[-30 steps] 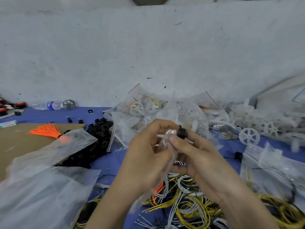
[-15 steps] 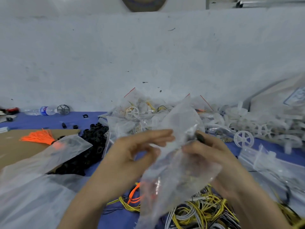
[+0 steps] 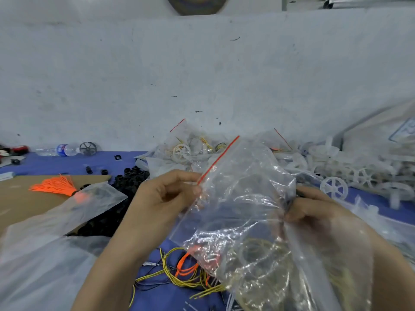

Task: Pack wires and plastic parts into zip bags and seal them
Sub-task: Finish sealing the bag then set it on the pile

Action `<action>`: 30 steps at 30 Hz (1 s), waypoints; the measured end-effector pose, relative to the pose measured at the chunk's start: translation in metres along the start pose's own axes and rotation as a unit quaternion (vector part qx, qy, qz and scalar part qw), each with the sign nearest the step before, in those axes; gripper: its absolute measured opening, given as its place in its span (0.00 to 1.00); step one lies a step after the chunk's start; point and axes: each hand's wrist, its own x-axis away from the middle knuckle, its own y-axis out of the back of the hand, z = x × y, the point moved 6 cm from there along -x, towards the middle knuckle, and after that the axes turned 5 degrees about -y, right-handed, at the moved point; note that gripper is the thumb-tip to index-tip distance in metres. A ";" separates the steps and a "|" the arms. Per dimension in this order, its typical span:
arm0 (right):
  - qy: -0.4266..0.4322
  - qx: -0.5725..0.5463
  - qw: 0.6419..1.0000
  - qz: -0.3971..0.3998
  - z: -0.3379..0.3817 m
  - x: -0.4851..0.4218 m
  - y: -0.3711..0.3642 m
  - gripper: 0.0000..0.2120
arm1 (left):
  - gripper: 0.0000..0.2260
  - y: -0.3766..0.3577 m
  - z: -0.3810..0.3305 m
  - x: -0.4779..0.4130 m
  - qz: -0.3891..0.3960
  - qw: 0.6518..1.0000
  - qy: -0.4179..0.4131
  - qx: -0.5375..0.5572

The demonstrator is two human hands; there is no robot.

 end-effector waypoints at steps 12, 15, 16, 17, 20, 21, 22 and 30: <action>0.066 0.083 0.943 -0.315 0.007 -0.001 0.056 0.14 | 0.09 0.052 0.009 0.000 -0.220 0.973 0.004 0.062; 0.123 0.115 0.935 -0.311 0.016 0.005 0.057 0.13 | 0.10 0.055 0.003 0.002 -0.266 0.961 -0.027 0.065; 0.124 0.117 0.944 -0.283 0.017 0.005 0.051 0.12 | 0.11 0.050 0.001 0.003 -0.264 0.961 -0.033 0.073; 0.119 0.117 0.955 -0.245 0.017 0.003 0.041 0.10 | 0.12 0.042 -0.001 0.003 -0.252 0.964 -0.033 0.078; 0.091 0.137 0.982 -0.089 0.008 -0.002 -0.007 0.08 | 0.13 0.005 -0.004 0.004 -0.165 0.985 -0.019 0.046; 0.081 0.146 0.985 -0.052 0.004 -0.003 -0.023 0.13 | 0.14 -0.010 -0.004 0.006 -0.122 0.992 -0.012 0.034; 0.074 0.161 0.983 -0.035 -0.001 -0.005 -0.034 0.15 | 0.15 -0.024 -0.004 0.008 -0.077 0.997 -0.003 0.031; 0.078 0.195 0.977 -0.045 -0.003 -0.009 -0.038 0.16 | 0.13 -0.054 0.005 0.013 0.031 0.991 0.067 0.114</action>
